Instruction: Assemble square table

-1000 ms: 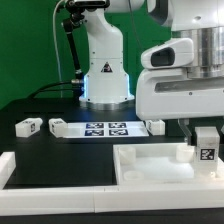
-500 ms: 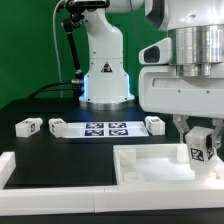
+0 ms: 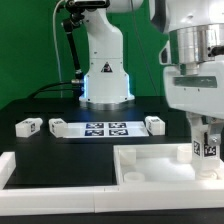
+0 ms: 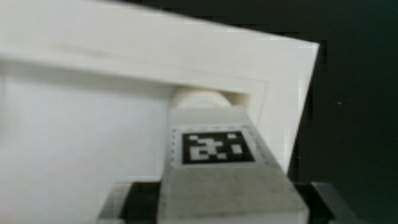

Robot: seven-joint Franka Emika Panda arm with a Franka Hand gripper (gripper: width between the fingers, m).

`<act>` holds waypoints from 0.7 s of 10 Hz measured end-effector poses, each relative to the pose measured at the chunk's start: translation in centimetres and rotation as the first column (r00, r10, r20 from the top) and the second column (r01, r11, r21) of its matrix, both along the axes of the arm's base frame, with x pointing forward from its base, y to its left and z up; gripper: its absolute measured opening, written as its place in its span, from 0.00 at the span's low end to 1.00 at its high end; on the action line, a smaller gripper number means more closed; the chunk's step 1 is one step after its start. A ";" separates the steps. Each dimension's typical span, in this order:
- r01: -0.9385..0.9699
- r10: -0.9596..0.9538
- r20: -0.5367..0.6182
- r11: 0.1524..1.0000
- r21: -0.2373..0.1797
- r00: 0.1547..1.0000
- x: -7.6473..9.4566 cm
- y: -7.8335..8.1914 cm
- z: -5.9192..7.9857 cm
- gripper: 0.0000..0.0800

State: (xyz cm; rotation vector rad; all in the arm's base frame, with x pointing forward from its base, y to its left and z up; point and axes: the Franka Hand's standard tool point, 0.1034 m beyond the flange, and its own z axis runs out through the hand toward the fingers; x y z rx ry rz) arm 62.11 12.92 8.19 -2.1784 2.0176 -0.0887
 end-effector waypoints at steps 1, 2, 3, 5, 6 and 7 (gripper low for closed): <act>0.036 -0.036 -0.004 0.999 0.013 0.999 -0.1 0.2 -0.1 0.37; 0.087 -0.086 -0.008 0.996 0.029 0.996 0.0 0.0 0.0 0.37; 0.103 -0.103 -0.011 0.994 0.035 0.995 0.0 0.1 0.0 0.37; -0.003 0.004 -0.010 1.000 0.011 1.000 0.0 0.1 0.0 0.45; -0.161 0.161 -0.018 0.987 -0.026 0.987 0.4 0.2 0.3 0.69; -0.284 0.283 -0.030 0.957 -0.064 0.959 0.6 0.7 0.2 0.69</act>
Offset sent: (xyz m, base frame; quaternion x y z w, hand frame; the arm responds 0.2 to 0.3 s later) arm 0.0000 0.0000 0.0000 0.0000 0.0000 0.0000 1.0000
